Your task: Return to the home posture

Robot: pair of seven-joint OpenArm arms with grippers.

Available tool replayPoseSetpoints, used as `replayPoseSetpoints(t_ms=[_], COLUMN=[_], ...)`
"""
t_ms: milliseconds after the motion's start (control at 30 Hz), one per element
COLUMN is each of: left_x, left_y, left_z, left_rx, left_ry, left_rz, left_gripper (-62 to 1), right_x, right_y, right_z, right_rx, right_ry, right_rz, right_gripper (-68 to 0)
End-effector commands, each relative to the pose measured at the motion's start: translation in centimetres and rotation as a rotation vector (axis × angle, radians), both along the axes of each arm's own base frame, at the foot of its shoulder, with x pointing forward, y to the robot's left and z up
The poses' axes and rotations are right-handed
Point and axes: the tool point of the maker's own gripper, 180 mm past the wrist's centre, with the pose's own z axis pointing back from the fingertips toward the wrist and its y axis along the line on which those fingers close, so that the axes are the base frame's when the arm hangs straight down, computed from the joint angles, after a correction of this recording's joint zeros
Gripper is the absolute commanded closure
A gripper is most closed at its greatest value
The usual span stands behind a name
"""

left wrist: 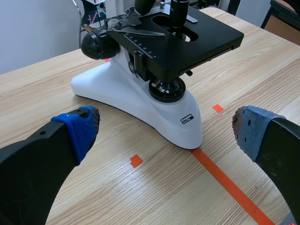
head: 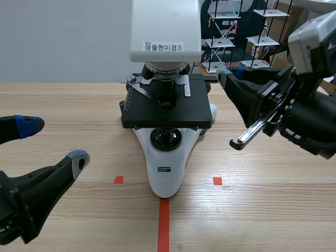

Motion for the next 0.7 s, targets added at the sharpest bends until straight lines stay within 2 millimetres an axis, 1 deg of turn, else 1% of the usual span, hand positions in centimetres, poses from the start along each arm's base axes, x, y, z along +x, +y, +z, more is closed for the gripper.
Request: replayPoseSetpoints(t_ms=[0, 500, 567, 667], left_x=[0.1, 0.1, 0.1, 0.1], left_y=[0.0, 0.0, 0.0, 0.0], left_z=[0.7, 0.7, 0.7, 0.7], left_rx=[-0.016, -0.016, -0.016, -0.016], left_ry=[-0.021, -0.021, -0.021, -0.021], left_rz=[0.007, 0.007, 0.007, 0.007], left_gripper=[-59.6, -59.6, -59.6, -59.6], right_x=[0.1, 0.1, -0.2, -0.8], right_y=[0.0, 0.0, -0.1, -0.3], right_z=[1.2, 1.1, 0.8, 0.0], right_rx=[0.011, 0.011, 0.005, -0.008], right_ry=[-0.039, -0.036, -0.026, 0.001], right_rz=[0.009, 0.009, 0.010, 0.012], right_gripper=[-2.0, -2.8, -6.7, -16.3])
